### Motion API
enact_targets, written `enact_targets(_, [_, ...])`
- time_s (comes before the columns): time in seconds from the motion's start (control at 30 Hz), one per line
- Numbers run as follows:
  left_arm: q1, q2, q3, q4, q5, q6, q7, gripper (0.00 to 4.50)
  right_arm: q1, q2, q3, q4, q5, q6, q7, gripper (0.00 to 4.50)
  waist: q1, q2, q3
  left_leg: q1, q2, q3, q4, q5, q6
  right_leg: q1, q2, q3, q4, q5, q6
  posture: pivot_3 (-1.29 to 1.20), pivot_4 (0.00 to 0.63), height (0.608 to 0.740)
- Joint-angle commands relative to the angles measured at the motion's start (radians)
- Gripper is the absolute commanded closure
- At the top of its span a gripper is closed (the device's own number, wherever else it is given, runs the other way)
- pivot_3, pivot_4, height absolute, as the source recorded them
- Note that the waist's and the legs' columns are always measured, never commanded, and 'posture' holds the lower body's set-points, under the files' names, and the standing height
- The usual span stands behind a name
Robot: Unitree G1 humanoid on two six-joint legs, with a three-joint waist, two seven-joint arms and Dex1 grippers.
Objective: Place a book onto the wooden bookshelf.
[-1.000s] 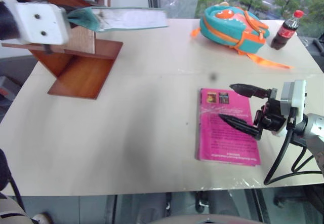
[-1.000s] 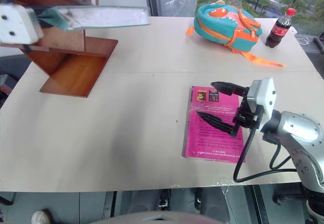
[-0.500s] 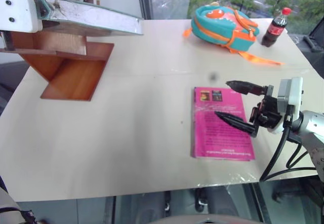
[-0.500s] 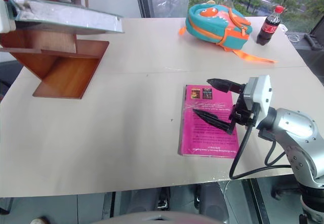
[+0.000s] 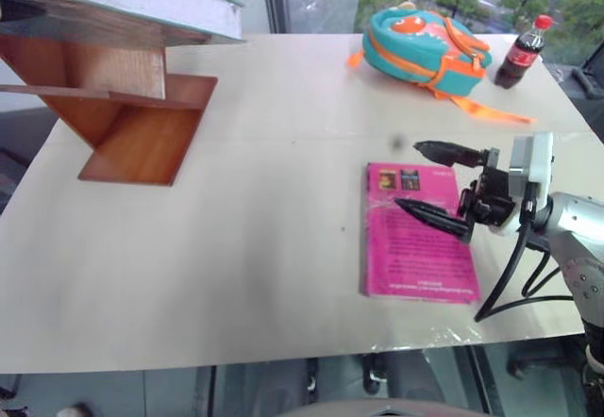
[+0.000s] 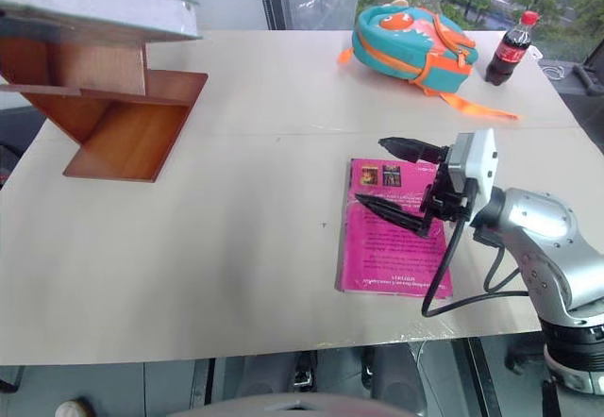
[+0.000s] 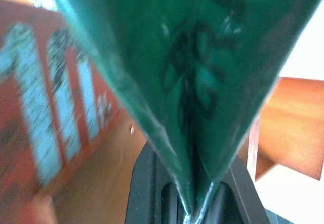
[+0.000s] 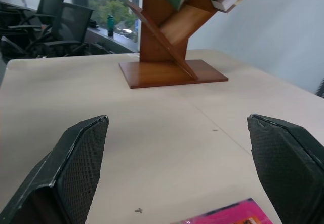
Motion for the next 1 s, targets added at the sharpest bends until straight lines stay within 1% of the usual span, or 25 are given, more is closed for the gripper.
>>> enact_targets(0.03, [0.080, 0.054, 0.057, 0.024, 0.060, -0.013, 0.081, 4.46, -0.038, 0.013, 0.003, 0.002, 0.000, -0.028, 0.019, 0.00, 0.001, 0.000, 0.000, 0.000, 0.000, 0.000, 0.000, 0.000, 0.000, 0.000, 0.000, 0.000, 0.000, 0.000, 0.000, 0.00, 0.150, 0.740])
enact_targets(0.13, [0.234, 0.041, 0.059, 0.082, 0.142, -0.049, 0.222, 4.46, -0.074, 0.029, 0.022, 0.008, 0.000, -0.025, 0.019, 0.00, 0.002, 0.000, 0.000, 0.002, 0.000, 0.001, 0.000, 0.000, 0.000, 0.000, 0.000, 0.002, 0.003, 0.000, 0.000, 0.00, 0.150, 0.740])
enact_targets(0.23, [0.314, 0.003, 0.048, 0.129, 0.200, -0.089, 0.340, 4.46, -0.102, 0.045, 0.038, 0.013, -0.008, -0.024, 0.016, 0.00, 0.002, 0.000, 0.000, 0.004, 0.000, 0.002, 0.000, 0.000, 0.000, 0.001, 0.000, 0.003, 0.004, 0.000, 0.000, 0.00, 0.150, 0.740])
enact_targets(0.3, [0.330, -0.015, 0.037, 0.163, 0.226, -0.110, 0.385, 4.46, -0.119, 0.055, 0.050, 0.010, -0.015, -0.028, 0.014, 0.00, 0.002, -0.003, -0.001, 0.003, 0.000, 0.002, 0.000, 0.000, 0.000, 0.000, 0.000, 0.003, 0.004, 0.000, 0.000, 0.00, 0.150, 0.740])
enact_targets(0.37, [0.316, -0.028, 0.035, 0.198, 0.243, -0.127, 0.423, 3.65, -0.135, 0.065, 0.056, 0.006, -0.010, -0.024, 0.008, 0.00, 0.002, -0.003, -0.001, 0.003, 0.000, 0.003, 0.000, 0.000, 0.000, 0.000, 0.000, 0.003, 0.003, 0.002, -0.003, 0.00, 0.150, 0.740])
enact_targets(0.4, [0.320, -0.027, 0.040, 0.204, 0.239, -0.134, 0.426, 3.40, -0.142, 0.069, 0.057, 0.005, -0.011, -0.023, 0.006, 0.00, 0.001, -0.003, -0.001, 0.003, 0.000, 0.004, 0.000, 0.000, 0.000, 0.000, 0.000, 0.004, 0.003, 0.002, -0.004, 0.00, 0.150, 0.740])
enact_targets(0.43, [0.319, -0.029, 0.047, 0.209, 0.233, -0.133, 0.433, 3.03, -0.147, 0.073, 0.058, 0.004, -0.011, -0.023, 0.005, 0.00, -0.001, -0.003, -0.001, 0.003, 0.000, 0.004, 0.000, 0.000, 0.000, 0.000, 0.000, 0.004, 0.002, 0.002, -0.004, 0.00, 0.150, 0.740])
enact_targets(0.5, [0.324, -0.024, 0.057, 0.207, 0.219, -0.132, 0.424, 2.02, -0.152, 0.077, 0.056, 0.003, -0.007, -0.022, 0.006, 0.00, -0.001, -0.003, -0.001, 0.001, 0.000, 0.004, 0.000, 0.000, 0.000, -0.002, 0.000, 0.003, 0.002, 0.002, -0.004, 0.00, 0.150, 0.740])
enact_targets(0.53, [0.319, -0.026, 0.070, 0.203, 0.207, -0.129, 0.434, 1.67, -0.155, 0.079, 0.055, 0.004, -0.007, -0.022, 0.006, 0.00, -0.001, -0.003, -0.001, 0.000, 0.000, 0.004, 0.000, 0.000, 0.000, -0.002, 0.000, 0.003, 0.003, 0.002, -0.004, 0.00, 0.150, 0.740])
enact_targets(0.57, [0.324, -0.023, 0.084, 0.198, 0.188, -0.123, 0.426, 1.17, -0.159, 0.081, 0.055, 0.005, -0.006, -0.023, 0.007, 0.00, -0.001, -0.003, -0.001, 0.000, 0.000, 0.004, 0.000, 0.000, 0.000, -0.002, 0.000, 0.002, 0.002, 0.002, -0.004, 0.00, 0.150, 0.740])
enact_targets(0.63, [0.355, -0.011, 0.137, 0.189, 0.121, -0.113, 0.401, 0.43, -0.167, 0.087, 0.054, 0.010, -0.007, -0.030, 0.011, 0.00, -0.002, -0.003, -0.001, 0.000, 0.000, 0.004, 0.000, 0.000, 0.000, -0.003, 0.000, 0.003, 0.003, 0.002, -0.004, 0.00, 0.150, 0.740])
enact_targets(0.73, [0.420, 0.014, 0.252, 0.196, 0.000, -0.084, 0.333, 0.43, -0.179, 0.091, 0.049, 0.029, -0.004, -0.034, 0.023, 0.00, -0.005, -0.003, -0.001, 0.000, 0.000, 0.004, 0.000, 0.000, 0.000, -0.003, -0.001, 0.003, 0.003, 0.002, -0.004, 0.00, 0.150, 0.740])
enact_targets(0.77, [0.450, 0.023, 0.307, 0.205, -0.036, -0.070, 0.301, 0.43, -0.184, 0.093, 0.048, 0.039, -0.004, -0.037, 0.028, 0.00, -0.007, -0.003, -0.001, 0.000, 0.000, 0.004, 0.000, 0.000, 0.000, -0.003, -0.001, 0.003, 0.003, 0.002, -0.004, 0.00, 0.150, 0.740])
enact_targets(0.8, [0.490, 0.027, 0.369, 0.202, -0.068, -0.047, 0.261, 0.43, -0.190, 0.093, 0.045, 0.050, -0.004, -0.042, 0.035, 0.00, -0.008, -0.003, -0.001, 0.000, 0.000, 0.005, 0.000, 0.000, 0.000, -0.004, -0.001, 0.003, 0.003, 0.002, -0.004, 0.00, 0.150, 0.740])
enact_targets(0.87, [0.575, 0.004, 0.536, 0.144, -0.132, 0.064, 0.168, 0.43, -0.209, 0.096, 0.040, 0.079, -0.002, -0.046, 0.046, 0.00, -0.009, -0.003, -0.001, 0.000, 0.000, 0.006, 0.000, 0.000, 0.000, -0.004, -0.001, 0.004, 0.004, 0.002, -0.004, 0.00, 0.150, 0.740])
enact_targets(0.93, [0.668, -0.064, 0.730, -0.025, -0.222, 0.309, 0.066, 0.43, -0.229, 0.100, 0.039, 0.105, -0.002, -0.050, 0.057, 0.00, -0.010, -0.002, -0.001, 0.000, 0.000, 0.008, 0.000, 0.000, 0.000, -0.006, -0.001, 0.006, 0.005, 0.002, -0.004, 0.00, 0.150, 0.740])
enact_targets(1.0, [0.766, -0.146, 0.886, -0.227, -0.298, 0.550, 0.036, 0.43, -0.247, 0.105, 0.042, 0.127, -0.004, -0.054, 0.066, 0.00, -0.008, -0.002, -0.001, 0.000, 0.000, 0.009, 0.000, 0.000, 0.000, -0.006, -0.001, 0.007, 0.005, 0.002, -0.004, 0.00, 0.150, 0.740])
